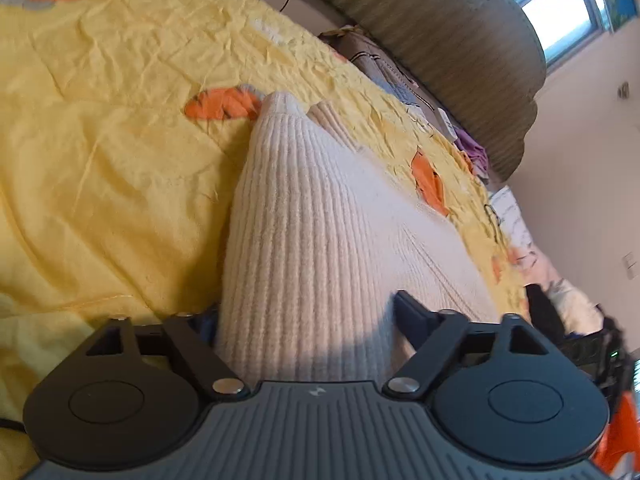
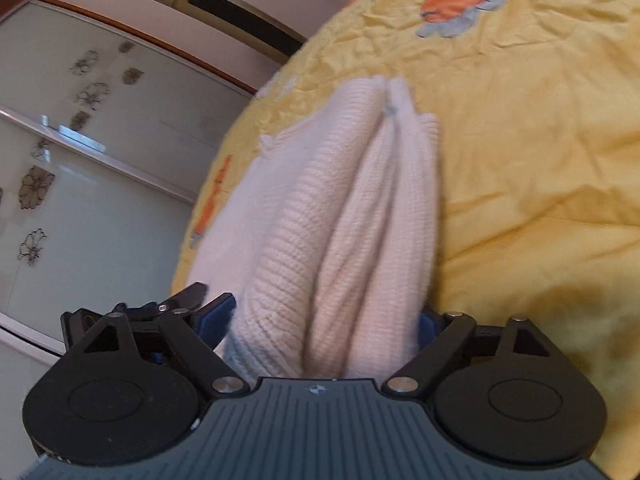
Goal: Fold small clothes
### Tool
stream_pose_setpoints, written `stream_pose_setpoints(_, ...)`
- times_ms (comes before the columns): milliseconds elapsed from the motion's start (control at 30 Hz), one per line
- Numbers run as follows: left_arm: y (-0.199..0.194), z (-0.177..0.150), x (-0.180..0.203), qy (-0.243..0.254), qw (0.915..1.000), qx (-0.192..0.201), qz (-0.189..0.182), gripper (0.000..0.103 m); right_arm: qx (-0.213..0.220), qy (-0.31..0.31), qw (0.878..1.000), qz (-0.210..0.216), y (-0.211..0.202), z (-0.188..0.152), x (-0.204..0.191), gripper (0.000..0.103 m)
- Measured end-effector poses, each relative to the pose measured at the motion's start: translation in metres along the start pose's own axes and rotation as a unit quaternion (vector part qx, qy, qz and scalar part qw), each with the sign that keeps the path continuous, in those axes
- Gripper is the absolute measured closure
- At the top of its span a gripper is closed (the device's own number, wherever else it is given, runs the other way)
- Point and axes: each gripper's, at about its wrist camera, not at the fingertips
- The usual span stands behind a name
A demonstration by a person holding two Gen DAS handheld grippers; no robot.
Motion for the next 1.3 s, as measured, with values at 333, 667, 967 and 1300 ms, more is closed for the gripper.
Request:
stream_pose_setpoints(333, -0.030, -0.035, 0.027, 0.077, 0.9962, 0.034, 0.023, 0.036, -0.021, -0.100, 0.994, -0.024, -0.025, -0.023, -0.020, 0.043)
stream_pose_setpoints(667, -0.121, -0.077, 0.076, 0.226, 0.9440, 0.184, 0.154, 0.017, 0.079, -0.145, 0.980, -0.110, -0.068, -0.058, -0.043, 0.022)
stream_pose_setpoints(967, -0.086, -0.148, 0.089, 0.233, 0.9525, 0.096, 0.172, 0.017, 0.078, -0.200, 0.945, -0.246, -0.082, -0.157, -0.022, 0.002)
stream_pose_setpoints(1300, -0.051, -0.142, 0.085, 0.224, 0.9498, 0.003, 0.218, 0.000, 0.082, -0.206, 0.910, -0.350, -0.026, -0.164, -0.052, 0.000)
Point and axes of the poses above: each gripper's, at about its wrist camera, not at the fingertips, and y roughly the way its jaws point, x to its right, z to its top, and after that the axes turned 10 degrees about y, right-handed
